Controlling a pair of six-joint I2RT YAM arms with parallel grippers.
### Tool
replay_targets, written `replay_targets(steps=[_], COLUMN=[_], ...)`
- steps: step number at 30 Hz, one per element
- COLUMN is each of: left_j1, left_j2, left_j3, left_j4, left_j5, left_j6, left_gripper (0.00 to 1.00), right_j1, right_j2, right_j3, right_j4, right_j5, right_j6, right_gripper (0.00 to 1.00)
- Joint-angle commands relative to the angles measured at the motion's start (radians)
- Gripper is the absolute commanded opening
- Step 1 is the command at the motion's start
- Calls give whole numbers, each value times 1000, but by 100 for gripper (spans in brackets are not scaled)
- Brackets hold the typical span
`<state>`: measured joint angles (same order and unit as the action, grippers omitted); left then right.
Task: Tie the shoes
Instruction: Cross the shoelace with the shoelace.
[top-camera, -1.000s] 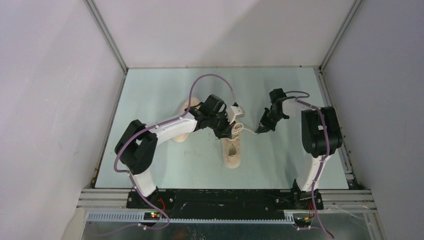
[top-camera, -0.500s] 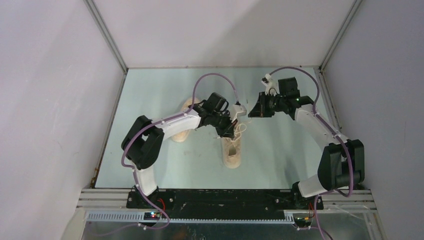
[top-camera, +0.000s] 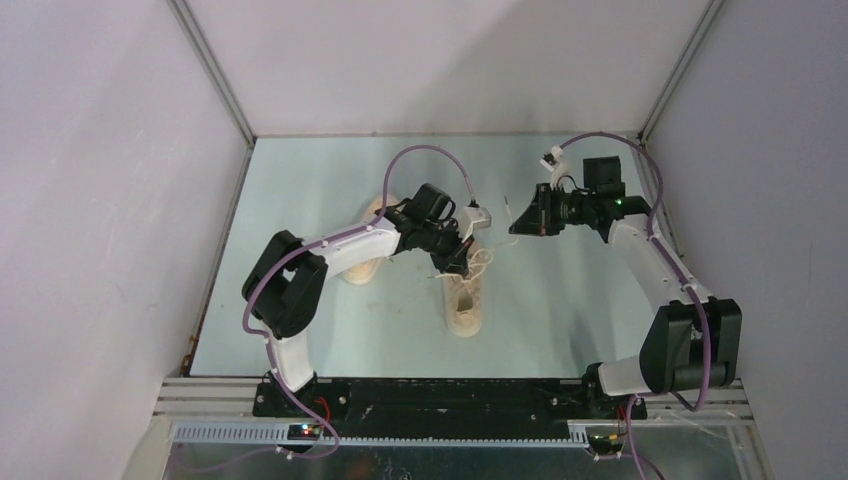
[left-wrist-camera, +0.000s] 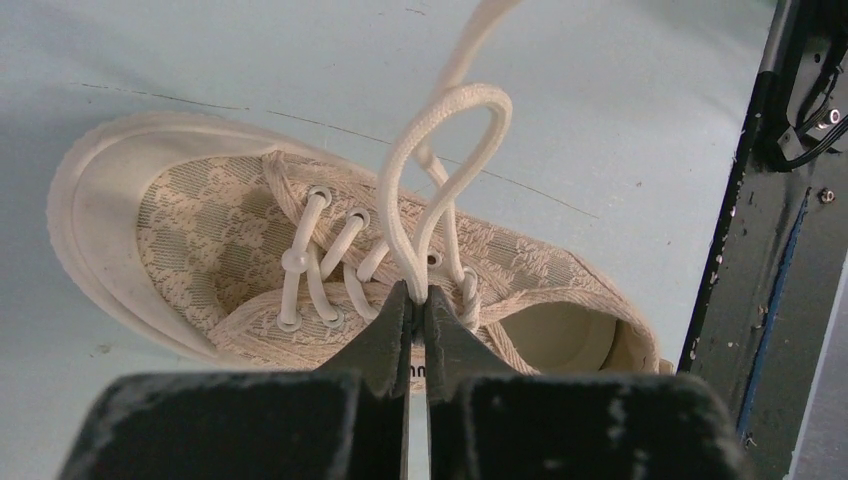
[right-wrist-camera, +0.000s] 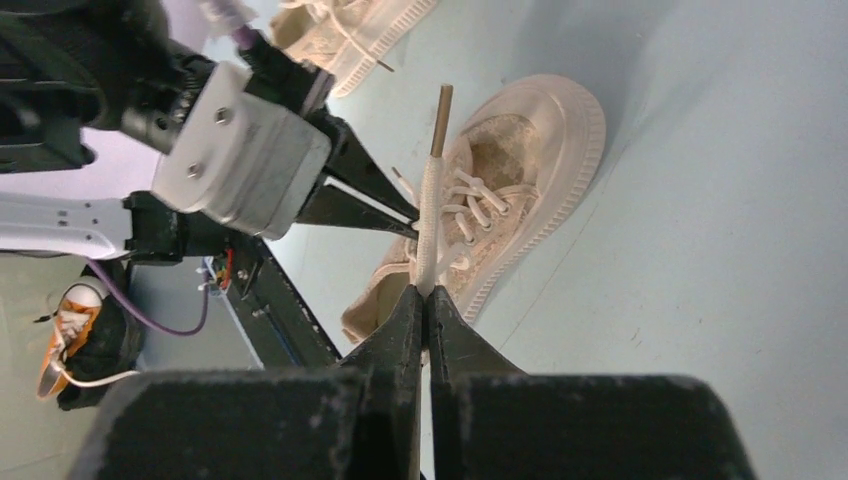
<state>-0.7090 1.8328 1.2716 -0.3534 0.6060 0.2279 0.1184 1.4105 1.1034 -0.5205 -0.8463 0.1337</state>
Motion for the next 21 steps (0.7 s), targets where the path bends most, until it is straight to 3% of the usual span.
replay_targets(steps=[1,7,12,21], left_j1=[6,8,5,-8], left_j2=[-44,-64,-59,-51], left_j3=[-12,-35,-27,-5], left_j4=[44,54,54,45], left_j5=[-9,-19,-68,-90], left_j6=[-19,-19,-34,-40], left_gripper=[2,2,2,3], right_j1=[-12,-10,-19,36], right_j2=[-49,-74,-78,-40], right_j3=[-3,-4,-4,-4], right_j4=[3,-53,-101,-38], right_j5=[-148,-166,-342,-391], right_j6=[-50,-129,-188,-118], right_gripper=[0,0,0,0])
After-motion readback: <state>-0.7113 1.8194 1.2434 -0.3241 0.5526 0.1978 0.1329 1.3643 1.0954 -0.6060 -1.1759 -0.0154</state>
